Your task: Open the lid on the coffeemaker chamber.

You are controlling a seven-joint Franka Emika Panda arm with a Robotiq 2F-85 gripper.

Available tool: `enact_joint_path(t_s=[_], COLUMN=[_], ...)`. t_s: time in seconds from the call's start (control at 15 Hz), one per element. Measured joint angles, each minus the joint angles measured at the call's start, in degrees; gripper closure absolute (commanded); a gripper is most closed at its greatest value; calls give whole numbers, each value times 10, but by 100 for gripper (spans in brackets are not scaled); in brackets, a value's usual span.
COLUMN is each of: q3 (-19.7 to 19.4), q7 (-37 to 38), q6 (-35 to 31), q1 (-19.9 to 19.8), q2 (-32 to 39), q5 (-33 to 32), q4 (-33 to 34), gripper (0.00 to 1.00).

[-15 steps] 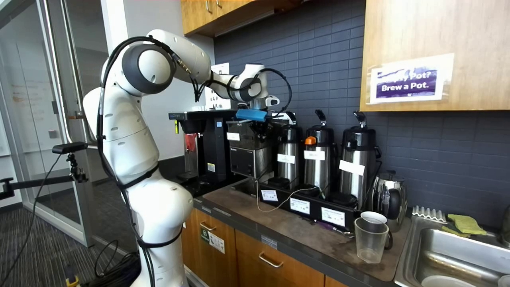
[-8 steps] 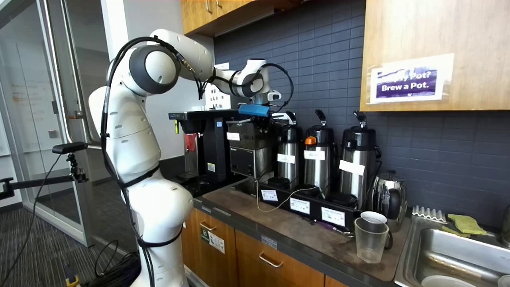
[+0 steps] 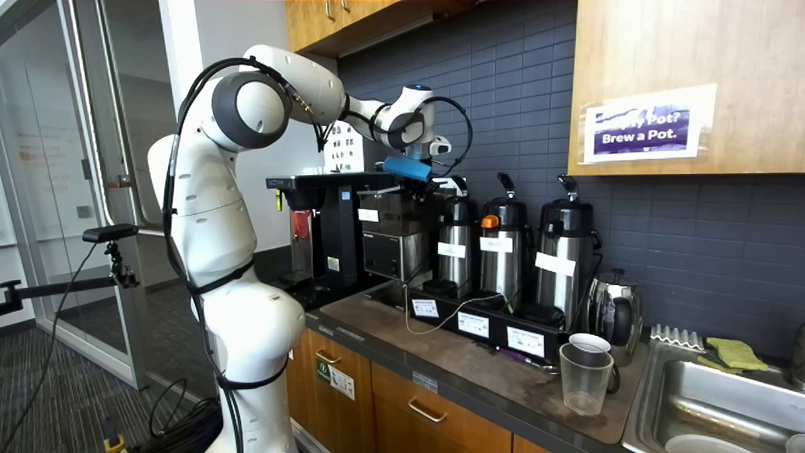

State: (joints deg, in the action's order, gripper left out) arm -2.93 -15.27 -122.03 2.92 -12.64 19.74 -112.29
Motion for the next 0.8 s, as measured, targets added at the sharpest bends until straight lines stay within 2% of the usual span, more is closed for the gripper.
enact_joint_path(t_s=[0.8], q3=[-36], q7=[-60], q6=[56], q1=[0], q2=[4], q5=[129], q4=[13], gripper=[100])
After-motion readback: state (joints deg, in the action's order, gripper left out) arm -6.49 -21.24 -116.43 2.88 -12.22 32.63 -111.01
